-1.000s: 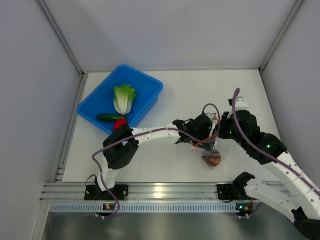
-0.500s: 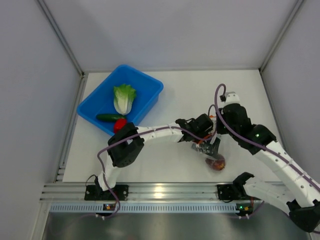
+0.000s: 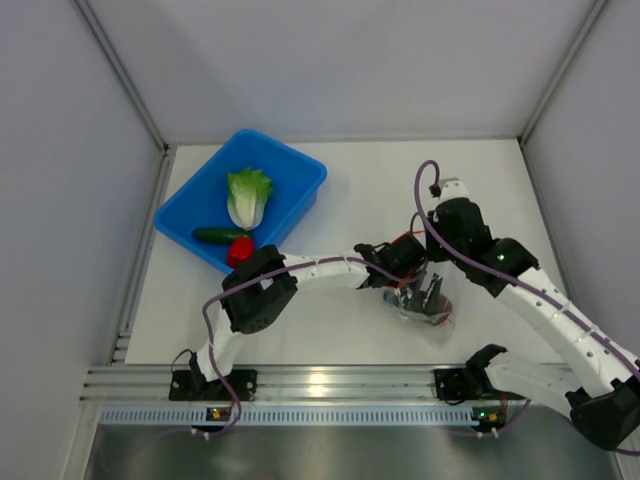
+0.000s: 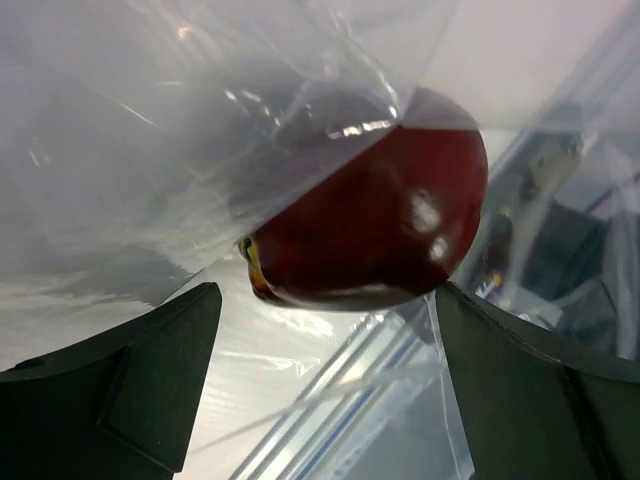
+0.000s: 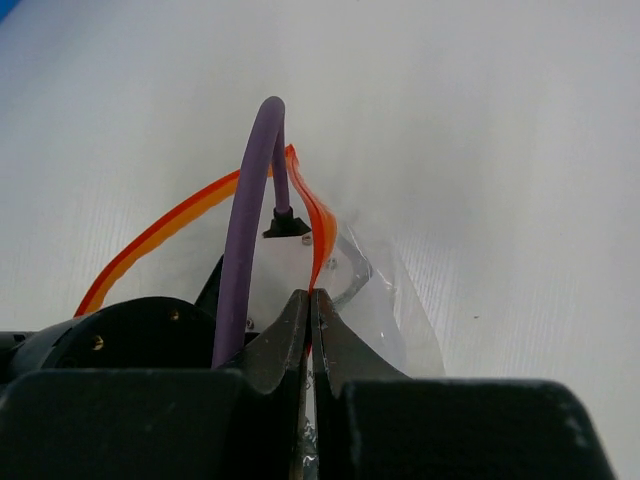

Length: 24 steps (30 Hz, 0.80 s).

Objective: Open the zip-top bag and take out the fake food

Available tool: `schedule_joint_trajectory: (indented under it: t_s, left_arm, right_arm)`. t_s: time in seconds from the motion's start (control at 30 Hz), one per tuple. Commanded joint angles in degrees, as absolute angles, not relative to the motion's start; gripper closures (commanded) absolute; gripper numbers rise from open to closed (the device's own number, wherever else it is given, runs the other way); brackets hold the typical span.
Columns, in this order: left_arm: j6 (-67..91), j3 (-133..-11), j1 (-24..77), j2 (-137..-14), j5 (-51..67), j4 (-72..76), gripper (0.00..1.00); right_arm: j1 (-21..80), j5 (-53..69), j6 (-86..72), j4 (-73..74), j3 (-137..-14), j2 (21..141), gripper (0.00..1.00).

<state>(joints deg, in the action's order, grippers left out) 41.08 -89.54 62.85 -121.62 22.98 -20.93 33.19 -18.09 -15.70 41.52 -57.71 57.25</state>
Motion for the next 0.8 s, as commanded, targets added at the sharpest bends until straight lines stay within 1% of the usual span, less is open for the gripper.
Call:
schedule_joint_trajectory:
  t_s: [0.0,0.13,0.33,0.63,0.77]
  left_arm:
    - [44.1,-88.2,64.8,-118.4,16.5,-14.0,0.04]
    - [48.1,-86.7,65.5,-117.4,13.3,-9.1,0.04]
    - [47.5,-86.9,66.4,-116.9,8.1,-8.6,0.04]
    - [36.4,-88.0,66.8,-115.5,2.6,-10.7,0.02]
    - [35.3,-86.7,67.2,-114.8,-2.2,-10.7,0.02]
  right_arm:
    - [33.3,-13.0,-17.3,33.9,-57.2,56.2,1.0]
    - [33.3,-11.9,-18.2,33.4,-55.8,53.9,1.0]
    - [33.3,-11.3,-18.3,33.7,-54.3,52.2,1.0]
    - [33.0,-8.7,-18.2,32.8,-53.3,51.4,1.0]
    - [32.9,-7.9,-18.2,32.7,-53.3,51.3,1.0]
